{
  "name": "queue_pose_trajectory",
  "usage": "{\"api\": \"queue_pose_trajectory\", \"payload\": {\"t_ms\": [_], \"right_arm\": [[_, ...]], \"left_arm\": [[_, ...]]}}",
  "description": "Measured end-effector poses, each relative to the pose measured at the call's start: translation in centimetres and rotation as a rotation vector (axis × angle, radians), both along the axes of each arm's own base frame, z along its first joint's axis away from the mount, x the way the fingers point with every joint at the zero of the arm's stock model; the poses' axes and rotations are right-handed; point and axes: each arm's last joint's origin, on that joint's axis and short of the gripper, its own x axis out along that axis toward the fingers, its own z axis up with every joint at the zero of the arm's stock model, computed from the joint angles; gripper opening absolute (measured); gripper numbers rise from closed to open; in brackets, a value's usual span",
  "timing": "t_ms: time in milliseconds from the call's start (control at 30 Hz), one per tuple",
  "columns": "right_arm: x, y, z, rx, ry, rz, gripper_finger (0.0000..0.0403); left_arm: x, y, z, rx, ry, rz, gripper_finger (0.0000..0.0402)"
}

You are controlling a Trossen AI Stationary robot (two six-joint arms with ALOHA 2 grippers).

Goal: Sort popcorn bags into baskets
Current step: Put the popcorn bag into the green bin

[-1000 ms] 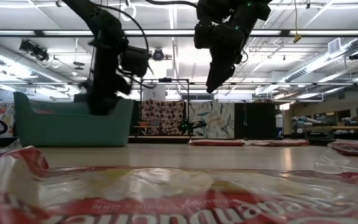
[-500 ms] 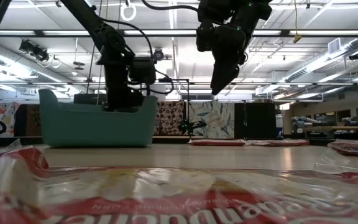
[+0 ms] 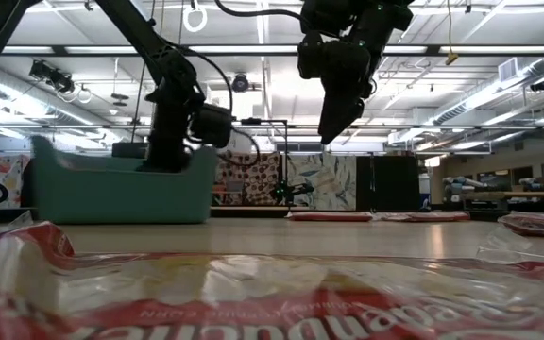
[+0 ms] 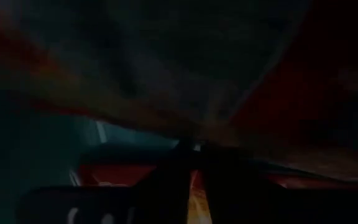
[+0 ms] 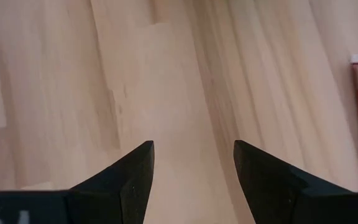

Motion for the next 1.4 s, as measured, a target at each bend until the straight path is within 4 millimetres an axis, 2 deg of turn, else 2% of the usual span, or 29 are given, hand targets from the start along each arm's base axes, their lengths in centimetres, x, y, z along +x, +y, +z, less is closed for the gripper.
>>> {"api": "queue_pose_trajectory", "payload": {"t_ms": [133,300,533,633,800,900,1000,1233,1400], "right_arm": [[0.0,-0.1,0.0,-0.026,-0.001,-0.013,0.0226],[0.0,-0.1,0.0,-0.028,0.000,-0.019,0.0226],[-0.2,-0.1,-0.1,-0.015,0.022,-0.038,0.0226],[-0.2,0.0,-0.1,-0.015,0.028,-0.035,0.0226],[-0.2,-0.1,-0.1,-0.022,0.029,-0.040,0.0226],[-0.3,-0.4,-0.1,-0.036,0.031,-0.053,0.0226],[-0.3,-0.5,-0.1,-0.051,0.031,-0.066,0.0226],[-0.1,-0.7,0.0,-0.069,0.006,-0.087,0.0226],[0.1,-0.8,0.1,-0.059,-0.011,-0.112,0.0226]], "left_arm": [[-1.0,0.1,0.9,-0.062,0.096,0.004,0.0021],[-2.6,0.0,0.9,-0.145,0.179,0.041,0.0008],[-3.1,-0.1,0.9,-0.140,0.195,0.043,0.0007],[-3.2,-0.2,1.9,-0.103,0.168,0.058,0.0007],[-4.0,-0.6,5.2,0.012,0.075,0.106,0.0006],[-5.0,-1.3,6.4,0.054,0.021,0.115,0.0005],[-5.9,-1.8,5.8,0.102,-0.052,0.112,0.0005],[-6.6,-2.8,2.2,0.192,-0.174,0.154,0.0005],[-7.9,-4.4,1.3,0.109,-0.040,0.128,0.0005]]}}
